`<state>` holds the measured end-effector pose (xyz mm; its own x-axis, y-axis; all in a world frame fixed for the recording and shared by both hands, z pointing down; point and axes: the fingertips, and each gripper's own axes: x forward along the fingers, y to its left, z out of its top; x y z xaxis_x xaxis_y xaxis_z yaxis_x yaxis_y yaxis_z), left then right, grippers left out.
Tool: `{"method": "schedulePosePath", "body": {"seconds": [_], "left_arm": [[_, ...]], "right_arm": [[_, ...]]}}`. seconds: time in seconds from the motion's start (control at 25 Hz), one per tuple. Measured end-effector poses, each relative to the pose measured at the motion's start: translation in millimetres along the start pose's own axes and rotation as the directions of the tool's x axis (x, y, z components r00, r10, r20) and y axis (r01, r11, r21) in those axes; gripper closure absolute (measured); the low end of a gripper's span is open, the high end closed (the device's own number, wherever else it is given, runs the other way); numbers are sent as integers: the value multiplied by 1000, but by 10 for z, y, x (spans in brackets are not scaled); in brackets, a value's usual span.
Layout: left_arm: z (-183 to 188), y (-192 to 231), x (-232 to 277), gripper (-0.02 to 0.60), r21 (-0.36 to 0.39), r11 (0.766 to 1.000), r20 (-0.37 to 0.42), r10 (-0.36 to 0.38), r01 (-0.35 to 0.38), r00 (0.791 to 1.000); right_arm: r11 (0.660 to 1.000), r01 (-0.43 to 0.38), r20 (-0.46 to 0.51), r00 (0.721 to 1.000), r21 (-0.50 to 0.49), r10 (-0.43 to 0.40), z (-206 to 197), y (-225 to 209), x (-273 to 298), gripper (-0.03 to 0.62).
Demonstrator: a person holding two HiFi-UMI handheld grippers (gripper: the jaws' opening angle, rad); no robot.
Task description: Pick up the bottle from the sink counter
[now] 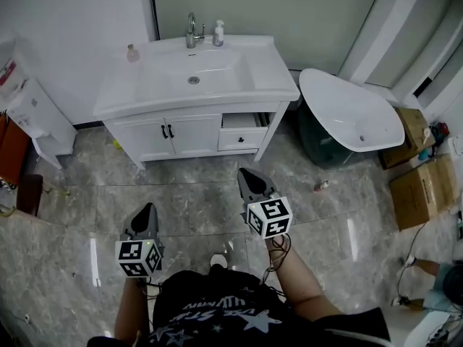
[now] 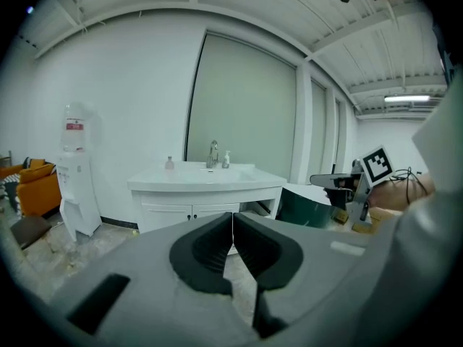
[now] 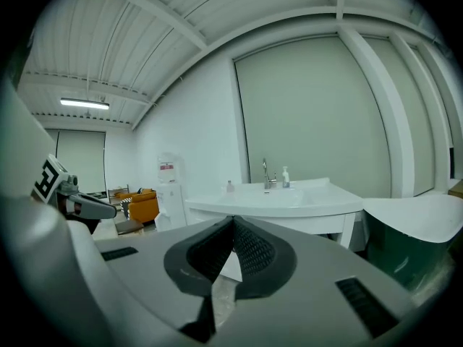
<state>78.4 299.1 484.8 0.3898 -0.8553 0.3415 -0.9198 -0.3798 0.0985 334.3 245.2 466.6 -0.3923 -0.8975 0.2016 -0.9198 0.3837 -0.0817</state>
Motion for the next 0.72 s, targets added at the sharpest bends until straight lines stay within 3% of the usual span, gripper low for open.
{"method": "schedulePosePath", "body": {"seconds": [0.24,0.52,0.72], "left_arm": [[-16,-18,-110,561,2,999,-3,32,-32,999],[83,264,-56,561,-18,998,5,66,-66,998],[104,547,175,561,-32,998,0,49,-49,999]], "right_arm": [[998,-42,30,999,57,40,86,8,102,588],[993,-91,3,996,81,91,90,182,421,356],[994,-76,-29,997,82,78,50,202,712,276]]}}
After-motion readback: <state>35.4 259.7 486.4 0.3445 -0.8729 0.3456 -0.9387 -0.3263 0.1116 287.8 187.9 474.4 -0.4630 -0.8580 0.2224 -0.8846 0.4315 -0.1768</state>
